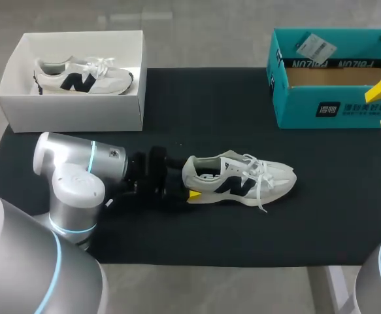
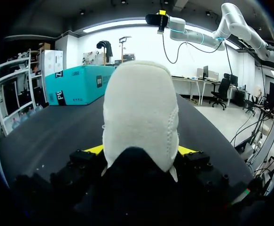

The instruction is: Take the shoe out of the shoebox, open the shoe tongue, remove and reinsert the insole, then place the shoe into the shoebox

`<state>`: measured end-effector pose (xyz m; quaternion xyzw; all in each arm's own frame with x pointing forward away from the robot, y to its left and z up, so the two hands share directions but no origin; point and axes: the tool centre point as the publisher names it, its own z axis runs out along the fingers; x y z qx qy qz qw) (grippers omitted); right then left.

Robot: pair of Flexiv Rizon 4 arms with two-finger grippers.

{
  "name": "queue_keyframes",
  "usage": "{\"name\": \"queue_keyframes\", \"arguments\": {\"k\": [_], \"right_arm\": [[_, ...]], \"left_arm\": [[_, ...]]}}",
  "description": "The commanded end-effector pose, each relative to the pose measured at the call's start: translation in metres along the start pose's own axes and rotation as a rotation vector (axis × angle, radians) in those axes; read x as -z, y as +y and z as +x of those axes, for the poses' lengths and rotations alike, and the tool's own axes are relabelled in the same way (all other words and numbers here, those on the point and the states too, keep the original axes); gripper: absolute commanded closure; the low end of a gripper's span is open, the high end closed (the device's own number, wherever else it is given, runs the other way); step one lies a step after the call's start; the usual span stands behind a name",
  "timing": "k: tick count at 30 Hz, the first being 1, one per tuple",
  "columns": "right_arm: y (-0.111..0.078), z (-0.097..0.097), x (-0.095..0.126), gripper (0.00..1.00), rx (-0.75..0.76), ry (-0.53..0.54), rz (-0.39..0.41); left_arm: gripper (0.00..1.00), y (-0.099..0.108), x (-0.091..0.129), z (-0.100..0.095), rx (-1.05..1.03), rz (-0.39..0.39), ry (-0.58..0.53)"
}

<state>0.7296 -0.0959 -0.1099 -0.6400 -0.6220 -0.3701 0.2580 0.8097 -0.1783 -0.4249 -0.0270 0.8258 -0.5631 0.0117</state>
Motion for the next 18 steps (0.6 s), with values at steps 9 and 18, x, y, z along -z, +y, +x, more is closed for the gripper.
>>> {"name": "queue_keyframes", "arguments": {"k": [9, 18], "right_arm": [[0.0, 0.007, -0.024, 0.0, 0.012, -0.055, 0.017], [-0.008, 0.025, -0.075, 0.0, -0.052, -0.26, -0.028]], "left_arm": [[1.0, 0.0, 0.0, -0.001, 0.0, -0.001, 0.001], [1.0, 0.0, 0.0, -0.001, 0.0, -0.001, 0.001]]}}
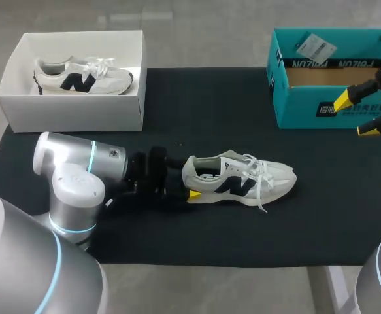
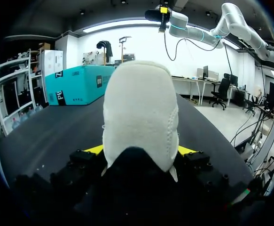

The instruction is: Take the shoe out of the shoebox, open the shoe tongue, remove and reinsert the insole, then place the shoe into the shoebox

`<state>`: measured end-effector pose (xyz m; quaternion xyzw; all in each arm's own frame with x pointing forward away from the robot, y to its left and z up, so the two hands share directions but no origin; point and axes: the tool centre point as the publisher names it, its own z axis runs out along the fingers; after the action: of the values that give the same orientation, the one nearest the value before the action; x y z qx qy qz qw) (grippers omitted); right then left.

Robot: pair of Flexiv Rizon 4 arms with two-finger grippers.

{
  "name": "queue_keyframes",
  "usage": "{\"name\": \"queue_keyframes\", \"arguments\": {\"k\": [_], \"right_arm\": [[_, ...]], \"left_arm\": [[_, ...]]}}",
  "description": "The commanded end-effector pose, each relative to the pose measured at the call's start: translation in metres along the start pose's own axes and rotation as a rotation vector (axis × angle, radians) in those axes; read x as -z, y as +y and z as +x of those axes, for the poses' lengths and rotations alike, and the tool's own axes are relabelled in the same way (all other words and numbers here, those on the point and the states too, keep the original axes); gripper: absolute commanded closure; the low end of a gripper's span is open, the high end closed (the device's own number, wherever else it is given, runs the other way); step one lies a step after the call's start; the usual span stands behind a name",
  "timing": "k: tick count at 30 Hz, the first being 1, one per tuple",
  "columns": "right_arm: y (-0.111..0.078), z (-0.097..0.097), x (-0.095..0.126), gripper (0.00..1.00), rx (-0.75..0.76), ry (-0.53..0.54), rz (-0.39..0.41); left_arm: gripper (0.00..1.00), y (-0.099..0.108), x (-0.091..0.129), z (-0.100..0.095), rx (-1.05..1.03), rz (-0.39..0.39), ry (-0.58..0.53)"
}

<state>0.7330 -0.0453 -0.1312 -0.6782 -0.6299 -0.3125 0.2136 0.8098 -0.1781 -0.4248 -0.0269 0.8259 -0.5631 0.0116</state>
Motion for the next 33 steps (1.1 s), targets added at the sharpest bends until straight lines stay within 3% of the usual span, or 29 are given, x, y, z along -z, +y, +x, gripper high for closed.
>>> {"name": "queue_keyframes", "arguments": {"k": [1, 11, 18, 27, 33], "right_arm": [[-0.005, 0.016, -0.023, 0.0, -0.024, -0.125, -0.04], [-0.016, 0.019, -0.064, 0.0, -0.079, -0.333, -0.108], [-0.022, 0.019, -0.106, 0.0, -0.08, -0.459, -0.082], [-0.026, 0.022, -0.161, 0.0, -0.011, -0.531, -0.007], [-0.024, 0.011, -0.196, 0.0, 0.009, -0.581, 0.034]], "left_arm": [[1.0, 0.0, 0.0, 0.0, 0.0, -0.001, 0.0], [1.0, 0.0, 0.0, 0.0, 0.0, -0.001, 0.0], [1.0, 0.0, 0.0, 0.0, 0.0, -0.001, 0.0], [1.0, 0.0, 0.0, 0.0, 0.0, -0.001, 0.0], [1.0, 0.0, 0.0, 0.0, 0.0, -0.001, 0.0]]}}
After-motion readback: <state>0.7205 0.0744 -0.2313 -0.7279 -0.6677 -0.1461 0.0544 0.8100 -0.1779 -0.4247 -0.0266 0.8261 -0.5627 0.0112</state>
